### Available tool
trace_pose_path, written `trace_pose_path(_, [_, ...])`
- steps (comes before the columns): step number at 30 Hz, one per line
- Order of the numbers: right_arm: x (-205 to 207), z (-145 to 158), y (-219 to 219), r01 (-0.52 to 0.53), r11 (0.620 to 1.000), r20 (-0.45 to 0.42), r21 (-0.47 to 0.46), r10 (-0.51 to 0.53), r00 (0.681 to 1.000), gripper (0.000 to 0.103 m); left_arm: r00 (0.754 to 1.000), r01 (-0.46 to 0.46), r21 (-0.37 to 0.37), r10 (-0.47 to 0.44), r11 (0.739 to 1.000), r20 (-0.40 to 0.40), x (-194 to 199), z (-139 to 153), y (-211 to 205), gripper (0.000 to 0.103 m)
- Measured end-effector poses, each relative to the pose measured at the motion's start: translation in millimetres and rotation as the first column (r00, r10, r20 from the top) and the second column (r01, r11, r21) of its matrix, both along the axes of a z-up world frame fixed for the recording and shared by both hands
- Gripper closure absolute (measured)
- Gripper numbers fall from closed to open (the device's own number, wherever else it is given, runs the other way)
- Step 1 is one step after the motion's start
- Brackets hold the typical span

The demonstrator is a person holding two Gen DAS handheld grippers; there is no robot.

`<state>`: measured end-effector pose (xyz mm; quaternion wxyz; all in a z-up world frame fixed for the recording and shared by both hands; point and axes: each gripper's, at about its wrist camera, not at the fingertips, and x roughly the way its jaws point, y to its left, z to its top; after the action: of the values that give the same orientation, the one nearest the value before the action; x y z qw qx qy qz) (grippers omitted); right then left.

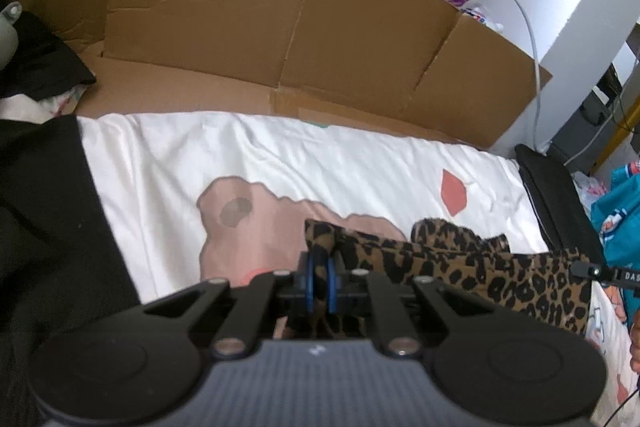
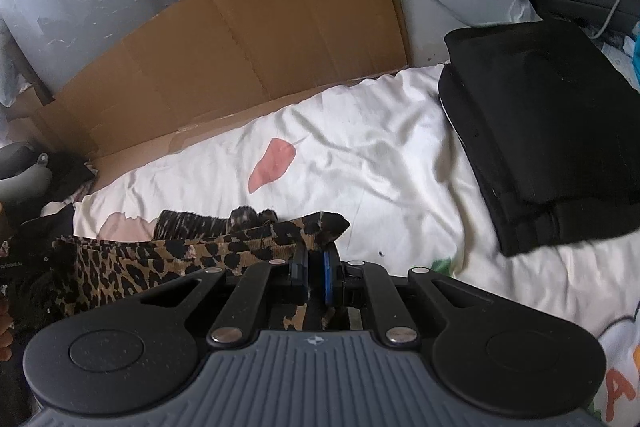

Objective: Fold clothes

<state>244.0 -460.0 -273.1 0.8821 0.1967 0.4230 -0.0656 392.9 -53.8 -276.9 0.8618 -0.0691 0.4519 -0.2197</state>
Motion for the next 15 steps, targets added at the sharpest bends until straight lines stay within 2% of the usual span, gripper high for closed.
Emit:
trace_pose_path(9, [20.5,-13.1,-9.5,0.025,1.0,-0.054,-0.011,-0.026,0.998,0.097,1.0,0.017,0.013,-0.017,1.0,0.003,25.3,-3.6,-19.2,0.095])
trace_pose_path(15, [22.5,-6.9,-9.3,0.028,0.999,-0.054,-0.027,-0.029,0.998,0.097,1.0,0.022,0.003,-0.022,1.0,0.018,27.3,4.4,-22.7,0.095])
